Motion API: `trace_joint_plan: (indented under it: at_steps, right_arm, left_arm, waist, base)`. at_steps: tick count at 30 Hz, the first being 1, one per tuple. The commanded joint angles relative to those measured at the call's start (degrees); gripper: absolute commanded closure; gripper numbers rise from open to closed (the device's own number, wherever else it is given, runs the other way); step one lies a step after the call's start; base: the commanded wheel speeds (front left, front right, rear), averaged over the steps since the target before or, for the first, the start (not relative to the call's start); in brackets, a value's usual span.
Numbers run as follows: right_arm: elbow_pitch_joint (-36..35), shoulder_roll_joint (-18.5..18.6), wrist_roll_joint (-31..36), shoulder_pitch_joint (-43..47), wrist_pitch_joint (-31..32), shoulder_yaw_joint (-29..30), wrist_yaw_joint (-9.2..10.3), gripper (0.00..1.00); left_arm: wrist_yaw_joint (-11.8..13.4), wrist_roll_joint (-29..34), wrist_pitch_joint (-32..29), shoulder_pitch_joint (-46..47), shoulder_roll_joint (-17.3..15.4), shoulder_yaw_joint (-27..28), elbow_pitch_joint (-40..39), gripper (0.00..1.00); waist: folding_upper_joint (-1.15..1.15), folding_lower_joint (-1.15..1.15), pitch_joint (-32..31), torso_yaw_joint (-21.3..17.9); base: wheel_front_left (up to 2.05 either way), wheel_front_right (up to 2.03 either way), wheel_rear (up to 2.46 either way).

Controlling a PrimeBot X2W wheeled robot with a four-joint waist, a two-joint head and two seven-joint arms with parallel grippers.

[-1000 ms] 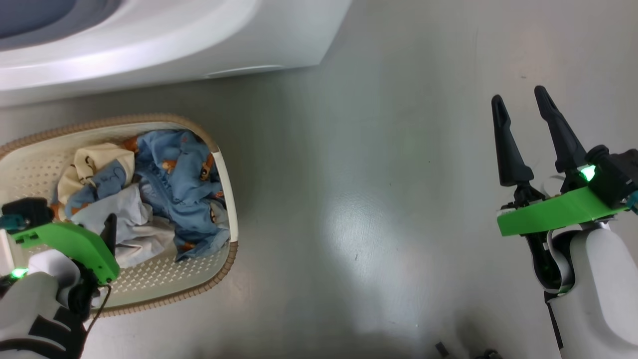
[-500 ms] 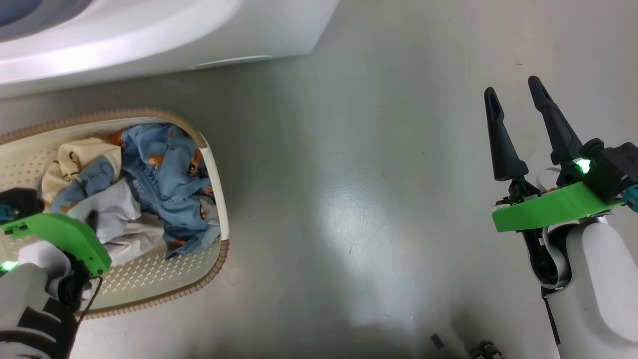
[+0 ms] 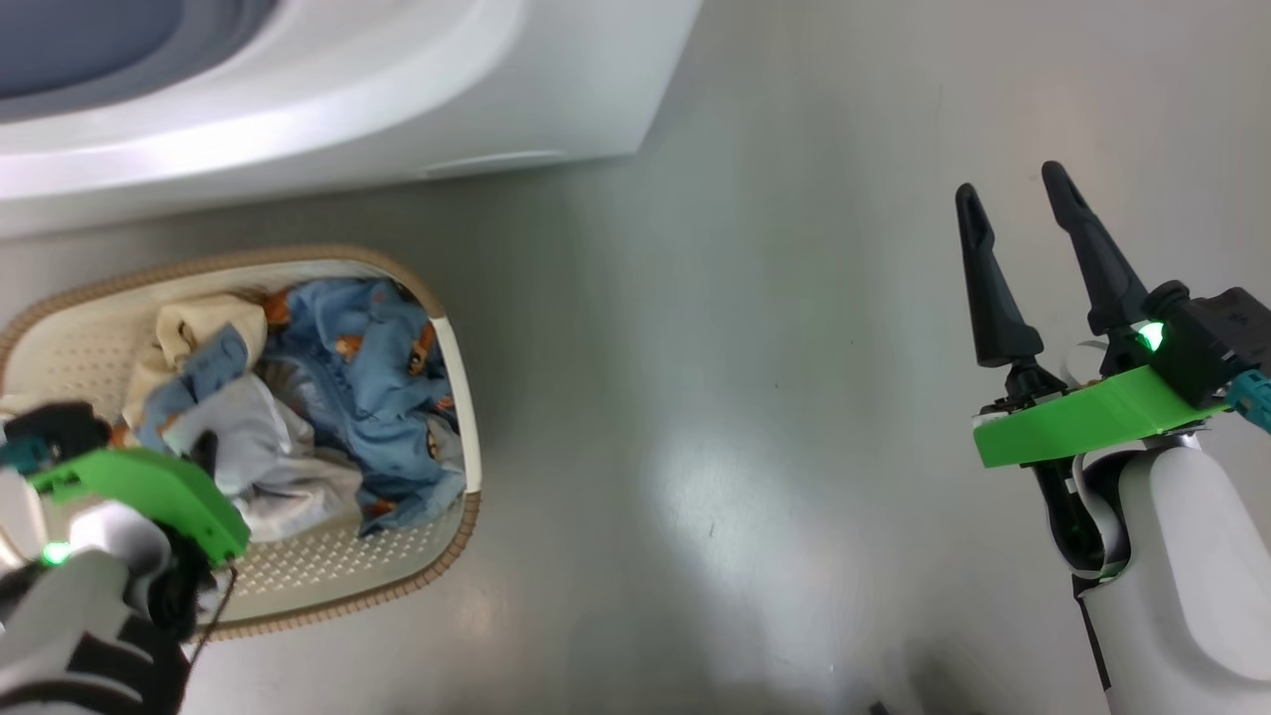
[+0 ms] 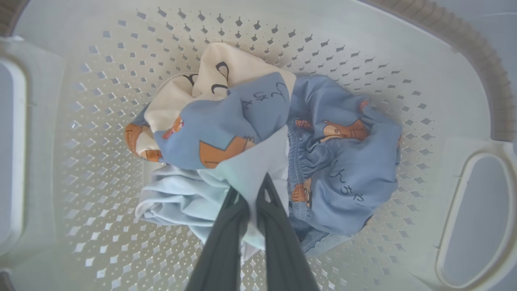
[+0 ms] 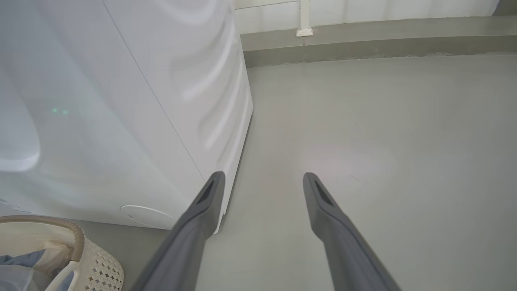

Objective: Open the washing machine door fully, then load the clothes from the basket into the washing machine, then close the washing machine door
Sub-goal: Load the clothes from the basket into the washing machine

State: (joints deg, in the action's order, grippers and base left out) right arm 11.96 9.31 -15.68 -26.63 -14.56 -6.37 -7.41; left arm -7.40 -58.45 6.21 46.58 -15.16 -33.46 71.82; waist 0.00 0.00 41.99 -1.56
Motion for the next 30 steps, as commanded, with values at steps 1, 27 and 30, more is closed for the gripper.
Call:
trace_joint_plan:
  at_steps: [1, 27, 30]
  right_arm:
    - [-0.88, -0.29, -0.12, 1.49, -0.44, -1.45, -0.08, 0.0]
    - [2.83, 0.55, -2.52, 6.44, -0.44, -3.07, -0.08, 0.0]
    - [3.09, 0.68, -2.82, 7.03, -0.44, -3.14, -0.08, 0.0]
  left_arm:
    - [-0.09, -0.54, 0.72, -2.25, -2.59, 1.21, -0.17, 1.0]
    - [-0.09, -5.4, 8.73, -12.83, -3.35, -1.49, -8.04, 1.0]
    - [-0.09, -3.62, 8.76, -13.53, -4.1, 0.6, -10.15, 1.0]
  waist:
    - [0.0, 0.0, -1.7, 0.79]
    - [0.0, 0.0, -17.17, 2.25]
    - [0.0, 0.0, -18.61, 2.52]
  base:
    - [0.0, 0.0, 0.0]
    - [0.0, 0.0, 0.0]
    - [0.0, 0.0, 0.0]
